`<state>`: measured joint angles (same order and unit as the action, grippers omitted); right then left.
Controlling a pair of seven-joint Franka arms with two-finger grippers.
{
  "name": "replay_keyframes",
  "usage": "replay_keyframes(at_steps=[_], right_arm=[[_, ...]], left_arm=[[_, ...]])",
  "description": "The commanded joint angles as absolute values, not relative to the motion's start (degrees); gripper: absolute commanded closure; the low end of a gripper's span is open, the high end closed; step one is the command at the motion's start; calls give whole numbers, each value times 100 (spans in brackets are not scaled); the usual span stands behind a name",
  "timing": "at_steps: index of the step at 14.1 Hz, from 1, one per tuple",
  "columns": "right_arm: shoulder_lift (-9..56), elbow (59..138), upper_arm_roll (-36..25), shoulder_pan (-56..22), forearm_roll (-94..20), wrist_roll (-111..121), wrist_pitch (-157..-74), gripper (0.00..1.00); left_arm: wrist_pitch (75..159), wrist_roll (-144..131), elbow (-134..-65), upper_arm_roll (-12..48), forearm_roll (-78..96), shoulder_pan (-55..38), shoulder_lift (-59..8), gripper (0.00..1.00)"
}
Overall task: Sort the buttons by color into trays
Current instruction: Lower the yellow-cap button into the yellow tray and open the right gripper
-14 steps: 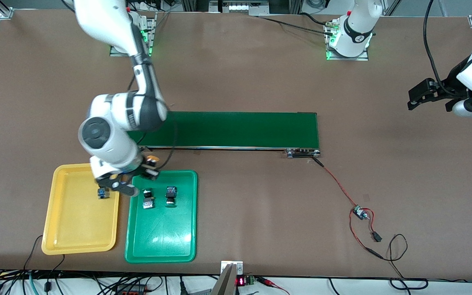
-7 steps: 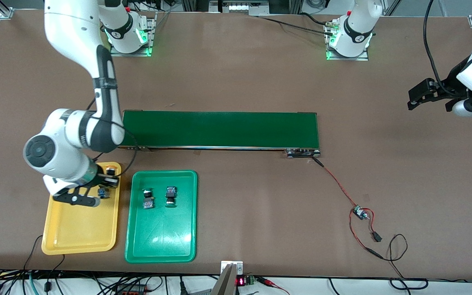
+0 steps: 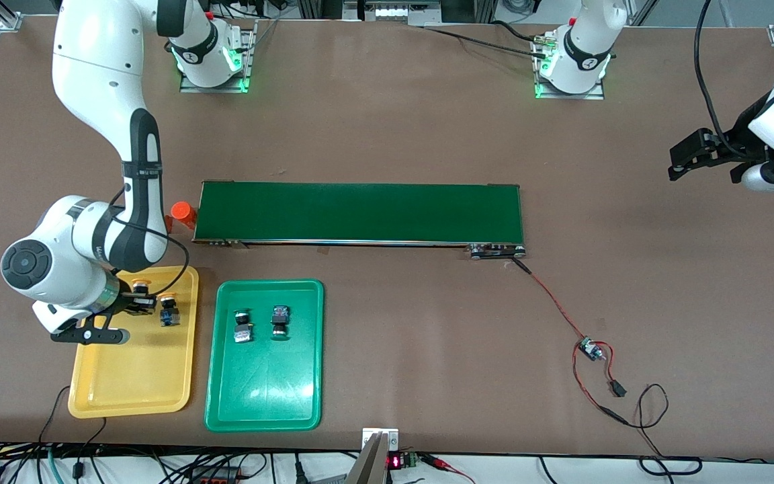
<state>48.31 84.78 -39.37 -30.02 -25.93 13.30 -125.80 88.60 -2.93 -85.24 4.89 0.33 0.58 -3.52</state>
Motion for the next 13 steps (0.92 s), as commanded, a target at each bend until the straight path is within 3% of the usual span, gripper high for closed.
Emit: replay_keyframes(at_steps=[1, 6, 9, 13], right_arm=[[5045, 8306, -3876, -2831, -2698, 1730, -12858, 100], [5212, 8314, -3815, -2769, -2698, 1880, -13200, 100], [5238, 8314, -3350, -2348, -2698, 2275, -13473, 100], [5256, 8367, -3191, -2241, -2690, 2461, -13860, 96]], left_arm=[[8833, -176, -8376, 510, -70, 53, -422, 0], [8833, -176, -8376, 510, -70, 53, -422, 0], [8833, -176, -8367, 510, -70, 53, -422, 0], [8833, -176, -8376, 510, -70, 53, -422, 0]])
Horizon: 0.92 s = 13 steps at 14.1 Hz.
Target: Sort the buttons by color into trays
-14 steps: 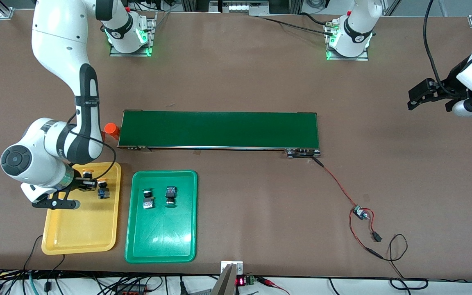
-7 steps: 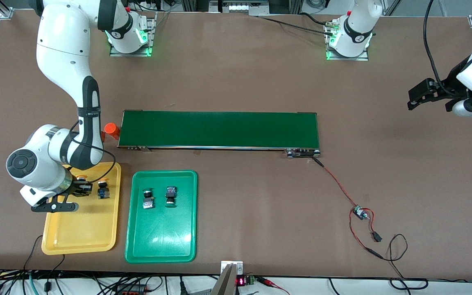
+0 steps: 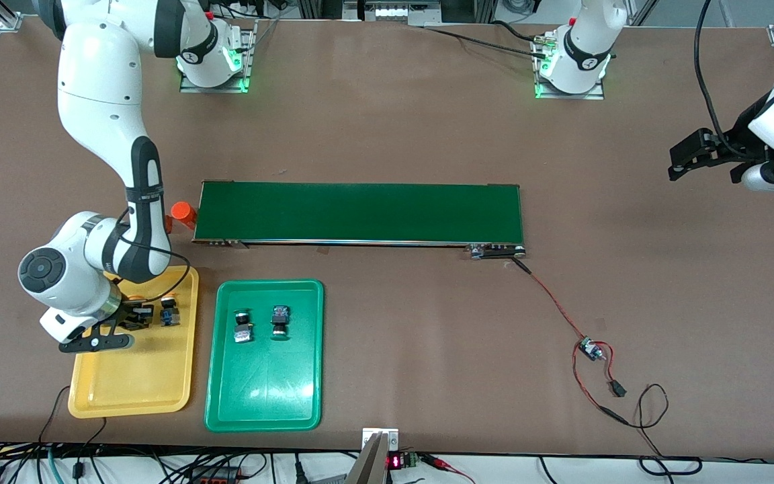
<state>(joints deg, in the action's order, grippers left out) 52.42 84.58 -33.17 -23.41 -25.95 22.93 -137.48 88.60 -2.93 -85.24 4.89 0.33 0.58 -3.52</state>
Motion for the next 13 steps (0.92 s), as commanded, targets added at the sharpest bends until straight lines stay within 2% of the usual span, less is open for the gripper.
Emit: replay_keyframes(at_steps=[1, 2, 4, 6, 13], right_arm=[[5256, 8358, -3182, -2233, -2698, 2452, -13869, 61], [5247, 8350, -3182, -2259, -2707, 2383, -13860, 1], [5160, 8341, -3182, -2302, -2707, 2382, -13694, 0], [4862, 8315, -3190, -2294, -2716, 2373, -13107, 0], [3807, 8288, -3190, -2329, -2698, 2373, -12033, 0]], left_arm=[[8833, -176, -8367, 510, -70, 53, -422, 0], [8833, -176, -8376, 510, -70, 53, -422, 0], [8833, -176, -8376, 510, -70, 53, -422, 0], [8833, -176, -8376, 510, -70, 53, -422, 0], [8833, -184, -8376, 510, -70, 53, -422, 0]])
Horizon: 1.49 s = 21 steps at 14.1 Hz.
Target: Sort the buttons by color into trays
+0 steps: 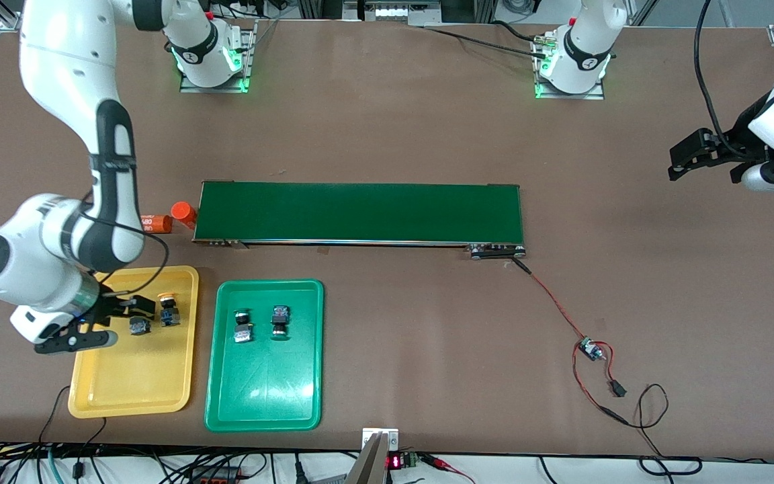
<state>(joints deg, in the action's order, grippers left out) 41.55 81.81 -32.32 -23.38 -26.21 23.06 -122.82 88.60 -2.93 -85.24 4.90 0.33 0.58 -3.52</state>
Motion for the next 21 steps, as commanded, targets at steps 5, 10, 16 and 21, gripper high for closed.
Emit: replay_keyframes(at_steps=[5, 10, 16, 21], right_arm=[[3375, 8096, -3191, -2443, -2698, 2347, -11295, 0], [2761, 7998, -3033, -2312, -2270, 1373, -10277, 0], [1821, 7857, -689, -364, -415, 616, -9414, 0], [1346, 7866, -448, 342, -229, 528, -8660, 0]], left_arm=[[8833, -185, -8376, 510, -70, 61, -422, 0], [8833, -176, -8367, 510, -70, 79, -422, 0], [8824, -176, -8376, 501, -62, 88, -422, 0], [8807, -149, -8367, 510, -62, 88, -413, 0]])
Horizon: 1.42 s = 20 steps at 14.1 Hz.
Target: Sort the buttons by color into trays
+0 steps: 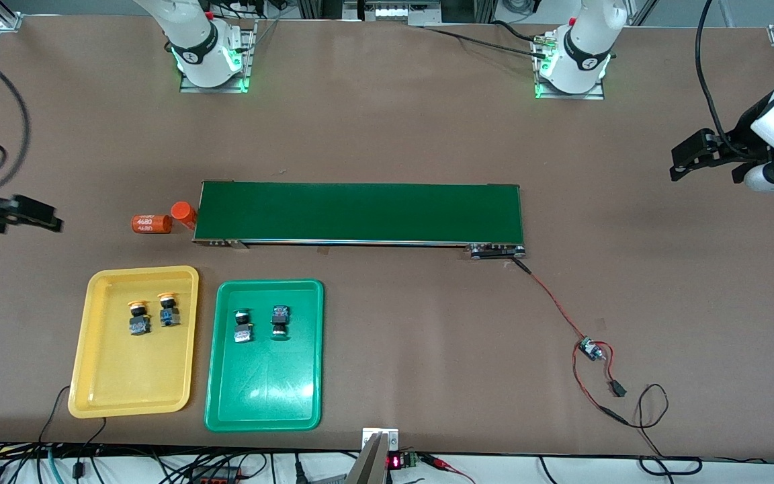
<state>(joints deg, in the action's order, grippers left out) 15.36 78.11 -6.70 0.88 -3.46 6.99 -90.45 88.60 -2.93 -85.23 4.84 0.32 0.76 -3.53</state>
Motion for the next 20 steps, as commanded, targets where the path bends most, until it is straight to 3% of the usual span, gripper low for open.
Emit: replay_keyframes(at_steps=[1, 4, 13, 20], right_arm=[[1232, 7918, -457, 325, -202, 362, -8631, 0], [880, 8339, -431, -34, 289, -88, -8770, 0], [-69, 9324, -439, -35, 202, 88, -9149, 0], [-167, 9299, -431, -44, 211, 106, -8930, 0]], left_arm=[[8807, -149, -8367, 510, -53, 79, -396, 0], [8807, -158, -8358, 527, -27, 53, -369, 0], [8833, -176, -8350, 519, -97, -9, -378, 0], [8833, -167, -8350, 527, -97, 0, -369, 0]])
